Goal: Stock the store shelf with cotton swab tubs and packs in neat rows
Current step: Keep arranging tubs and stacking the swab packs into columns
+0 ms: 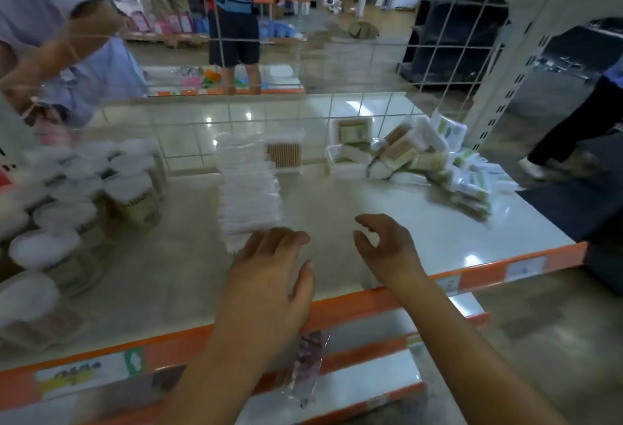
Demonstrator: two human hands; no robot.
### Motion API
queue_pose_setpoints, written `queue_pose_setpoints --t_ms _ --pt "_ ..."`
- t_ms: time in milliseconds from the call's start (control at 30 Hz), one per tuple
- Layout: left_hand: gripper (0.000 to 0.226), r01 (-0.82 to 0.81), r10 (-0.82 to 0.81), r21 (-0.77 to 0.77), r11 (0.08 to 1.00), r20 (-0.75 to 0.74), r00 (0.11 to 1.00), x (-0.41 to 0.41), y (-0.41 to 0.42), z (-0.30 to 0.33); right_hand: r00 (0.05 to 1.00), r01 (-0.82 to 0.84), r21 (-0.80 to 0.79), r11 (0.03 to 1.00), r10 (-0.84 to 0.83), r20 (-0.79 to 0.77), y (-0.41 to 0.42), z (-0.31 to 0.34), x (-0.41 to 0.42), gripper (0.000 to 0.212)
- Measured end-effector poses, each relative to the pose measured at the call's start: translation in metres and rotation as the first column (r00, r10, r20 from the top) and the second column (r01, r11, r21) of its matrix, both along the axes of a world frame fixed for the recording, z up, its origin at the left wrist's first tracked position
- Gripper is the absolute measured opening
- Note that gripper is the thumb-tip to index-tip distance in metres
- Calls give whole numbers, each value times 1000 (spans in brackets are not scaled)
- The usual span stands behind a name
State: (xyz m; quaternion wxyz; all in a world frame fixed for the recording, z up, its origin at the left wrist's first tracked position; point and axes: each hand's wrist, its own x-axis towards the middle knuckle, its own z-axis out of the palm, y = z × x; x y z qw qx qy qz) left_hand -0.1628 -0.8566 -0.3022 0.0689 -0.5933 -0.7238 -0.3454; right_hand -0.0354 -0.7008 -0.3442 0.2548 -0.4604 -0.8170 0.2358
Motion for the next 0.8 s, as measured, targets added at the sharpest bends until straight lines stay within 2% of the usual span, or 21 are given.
queue_pose_setpoints --t_ms 167,300,400,500,633,700,800 --pt "32 124 -123 -3 992 65 990 50 42 -8 993 58 29 998 -55 -105 32 -2 56 21" --pt "30 148 -149 10 989 84 985 80 71 -18 977 90 4 996 -88 -194 64 -4 101 17" --pt "28 143 -141 -25 989 82 987 97 95 -24 963 131 202 971 -75 -260 93 0 127 13" --pt "36 156 -144 -69 985 149 978 112 122 -34 950 174 264 949 -91 -298 128 6 147 19" --pt "43 173 -152 -118 978 169 974 127 150 -54 941 237 206 949 -172 -291 177 11 162 27" --pt "46 143 -112 -153 978 195 975 132 160 -60 965 157 192 969 -110 -238 198 12 163 31" --pt "26 93 -53 -167 982 232 971 140 168 -65 999 -19 166 986 25 -37 231 8 164 49"
